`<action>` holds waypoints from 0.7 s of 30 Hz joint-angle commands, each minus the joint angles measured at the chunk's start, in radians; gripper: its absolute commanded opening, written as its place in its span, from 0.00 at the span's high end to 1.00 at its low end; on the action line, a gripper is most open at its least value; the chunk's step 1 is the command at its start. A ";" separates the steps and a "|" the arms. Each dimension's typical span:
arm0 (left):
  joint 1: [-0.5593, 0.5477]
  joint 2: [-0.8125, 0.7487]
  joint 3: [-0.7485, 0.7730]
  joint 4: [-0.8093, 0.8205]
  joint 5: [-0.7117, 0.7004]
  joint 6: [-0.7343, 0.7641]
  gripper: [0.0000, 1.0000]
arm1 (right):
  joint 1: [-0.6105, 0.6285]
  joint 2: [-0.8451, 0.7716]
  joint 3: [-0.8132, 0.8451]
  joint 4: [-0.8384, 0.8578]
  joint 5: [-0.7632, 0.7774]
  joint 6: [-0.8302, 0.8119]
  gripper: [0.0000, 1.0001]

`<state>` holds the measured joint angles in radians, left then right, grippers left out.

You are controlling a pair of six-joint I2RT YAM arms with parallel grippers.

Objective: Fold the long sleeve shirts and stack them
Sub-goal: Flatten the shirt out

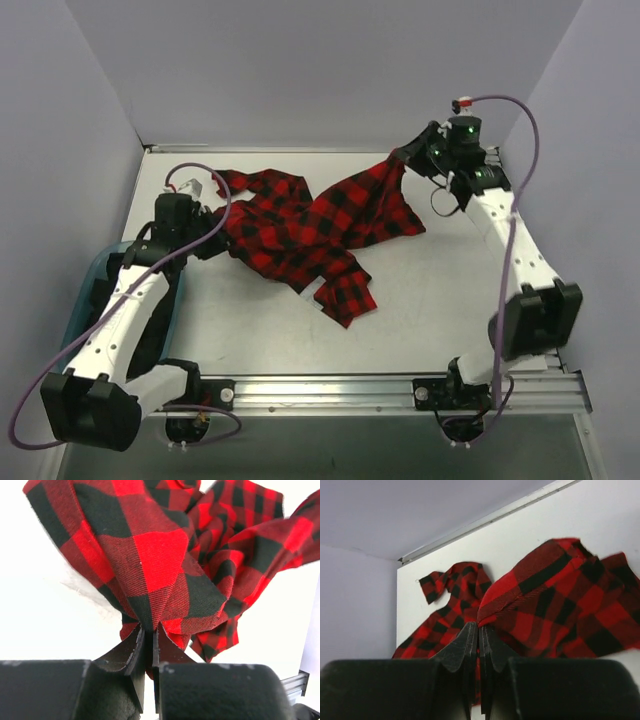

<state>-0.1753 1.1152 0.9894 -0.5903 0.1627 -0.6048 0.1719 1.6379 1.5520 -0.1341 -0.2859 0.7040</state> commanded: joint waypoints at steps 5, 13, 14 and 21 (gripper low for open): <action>0.011 -0.213 -0.182 -0.126 0.037 0.011 1.00 | 0.009 -0.439 -0.555 -0.073 0.100 -0.050 1.00; 0.017 -0.307 -0.307 -0.163 0.055 -0.004 0.89 | 0.026 -0.641 -0.885 -0.208 0.182 -0.098 0.60; 0.017 -0.307 -0.304 -0.166 0.064 0.002 0.82 | 0.073 -0.650 -0.880 -0.228 0.191 -0.131 0.49; 0.017 -0.334 -0.158 -0.215 0.037 0.069 0.17 | 0.426 -0.696 -0.811 -0.302 0.228 -0.198 0.38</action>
<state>-0.1619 0.8040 0.7197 -0.8009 0.2035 -0.5808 0.4816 0.9520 0.6937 -0.4019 -0.0914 0.5648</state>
